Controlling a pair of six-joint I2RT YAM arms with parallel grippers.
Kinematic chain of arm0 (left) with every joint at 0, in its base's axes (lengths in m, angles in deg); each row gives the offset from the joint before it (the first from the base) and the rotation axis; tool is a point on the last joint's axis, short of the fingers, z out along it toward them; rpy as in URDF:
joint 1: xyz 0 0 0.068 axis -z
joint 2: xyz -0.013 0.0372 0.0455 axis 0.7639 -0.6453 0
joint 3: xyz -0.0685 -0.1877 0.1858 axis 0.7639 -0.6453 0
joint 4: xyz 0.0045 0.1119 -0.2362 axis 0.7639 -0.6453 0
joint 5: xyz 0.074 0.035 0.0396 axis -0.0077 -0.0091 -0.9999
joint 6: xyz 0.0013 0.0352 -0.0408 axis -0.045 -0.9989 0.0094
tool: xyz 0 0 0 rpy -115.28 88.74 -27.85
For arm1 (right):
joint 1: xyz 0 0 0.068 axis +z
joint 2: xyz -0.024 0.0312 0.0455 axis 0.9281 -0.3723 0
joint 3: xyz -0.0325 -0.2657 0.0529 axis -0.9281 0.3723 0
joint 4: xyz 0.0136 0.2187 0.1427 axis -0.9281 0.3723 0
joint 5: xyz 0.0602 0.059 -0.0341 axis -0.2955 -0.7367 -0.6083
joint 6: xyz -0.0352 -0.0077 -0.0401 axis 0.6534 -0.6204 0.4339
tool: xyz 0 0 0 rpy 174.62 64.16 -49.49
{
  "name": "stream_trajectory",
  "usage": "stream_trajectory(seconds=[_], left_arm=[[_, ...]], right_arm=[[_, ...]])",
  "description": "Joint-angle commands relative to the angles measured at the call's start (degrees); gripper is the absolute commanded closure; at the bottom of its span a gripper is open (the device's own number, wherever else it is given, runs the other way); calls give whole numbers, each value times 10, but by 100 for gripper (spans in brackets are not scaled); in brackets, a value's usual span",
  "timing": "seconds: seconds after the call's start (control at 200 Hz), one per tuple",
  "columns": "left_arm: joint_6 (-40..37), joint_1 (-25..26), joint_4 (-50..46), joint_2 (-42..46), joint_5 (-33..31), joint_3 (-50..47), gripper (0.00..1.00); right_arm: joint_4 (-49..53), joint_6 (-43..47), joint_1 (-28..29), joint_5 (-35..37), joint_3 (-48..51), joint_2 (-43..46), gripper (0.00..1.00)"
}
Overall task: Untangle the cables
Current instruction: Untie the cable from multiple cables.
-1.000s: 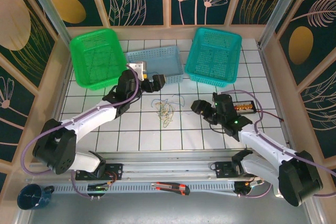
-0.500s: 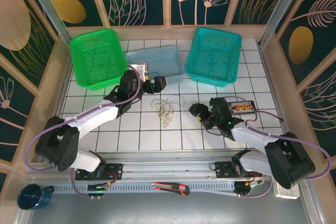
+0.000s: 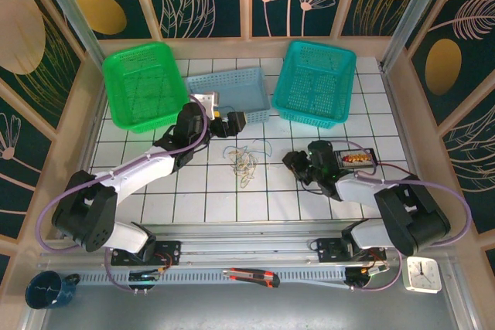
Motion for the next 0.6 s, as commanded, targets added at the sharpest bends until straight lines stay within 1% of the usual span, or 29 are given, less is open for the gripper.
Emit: stream_trajectory(seconds=[0.0, 0.045, 0.24, 0.375, 0.485, 0.596], left_arm=[[3, -3, 20, 1, 11, 10, 1], [0, -4, 22, 3, 12, 8, 1], [-11, -4, 44, 14, 14, -13, 1], [-20, -3, 63, 17, 19, -30, 1], [-33, -3, 89, 18, 35, -44, 1], [-59, -4, 125, 18, 75, -56, 1]], right_arm=[[-28, 1, -14, 5, -10, -7, 91], [-26, 9, -18, 2, -15, -2, 100], [39, 76, -21, 14, -69, 57, 100], [93, 129, -20, 19, -130, 99, 100], [129, 172, -17, 14, -188, 117, 100], [140, 213, -6, 1, -245, 125, 100]])
